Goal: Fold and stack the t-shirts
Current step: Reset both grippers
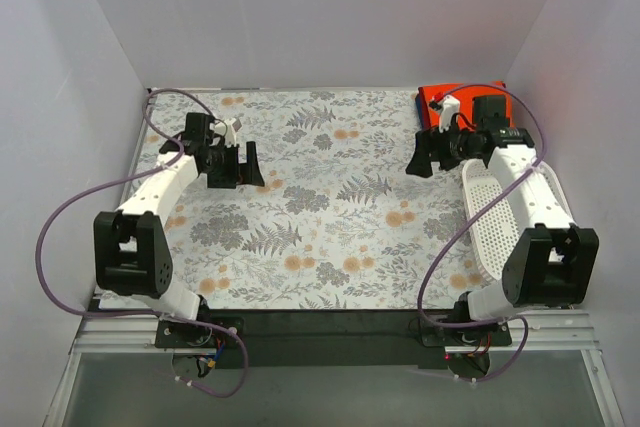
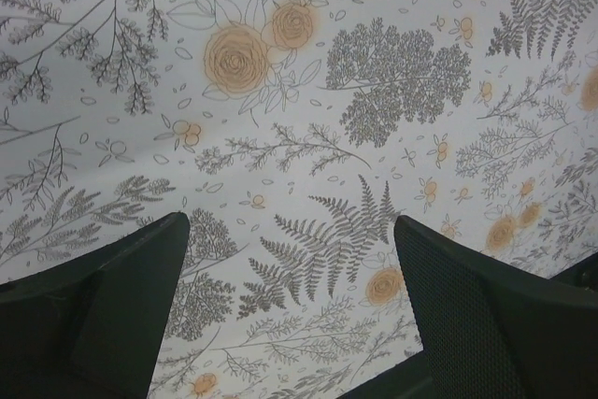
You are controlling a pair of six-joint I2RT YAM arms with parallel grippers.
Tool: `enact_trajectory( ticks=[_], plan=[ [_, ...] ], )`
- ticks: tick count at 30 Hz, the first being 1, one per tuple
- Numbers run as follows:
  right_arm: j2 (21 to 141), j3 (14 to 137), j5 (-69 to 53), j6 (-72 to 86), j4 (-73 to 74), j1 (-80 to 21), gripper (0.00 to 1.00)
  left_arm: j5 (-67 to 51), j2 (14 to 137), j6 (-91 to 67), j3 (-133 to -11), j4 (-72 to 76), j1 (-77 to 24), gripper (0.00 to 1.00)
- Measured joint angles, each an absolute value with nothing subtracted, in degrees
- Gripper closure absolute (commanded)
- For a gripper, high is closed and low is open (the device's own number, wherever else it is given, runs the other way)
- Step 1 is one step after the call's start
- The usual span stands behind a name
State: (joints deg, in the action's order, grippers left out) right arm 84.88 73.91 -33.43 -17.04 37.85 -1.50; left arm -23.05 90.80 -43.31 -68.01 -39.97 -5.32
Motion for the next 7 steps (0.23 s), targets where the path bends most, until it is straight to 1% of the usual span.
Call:
enact_trajectory(
  ticks=[4,7],
  plan=[
    [79.77,67.83,-33.63,-17.23,38.52,-3.46,0.02,-21.50,84.01,-43.42,-62.52,-38.72,-5.37,0.08],
    [75.99,64.49,-33.69,-17.34,38.96,-4.29,0.02,-21.26,81.19,-43.51,-61.08,-38.57,-5.37,0.08]
  ],
)
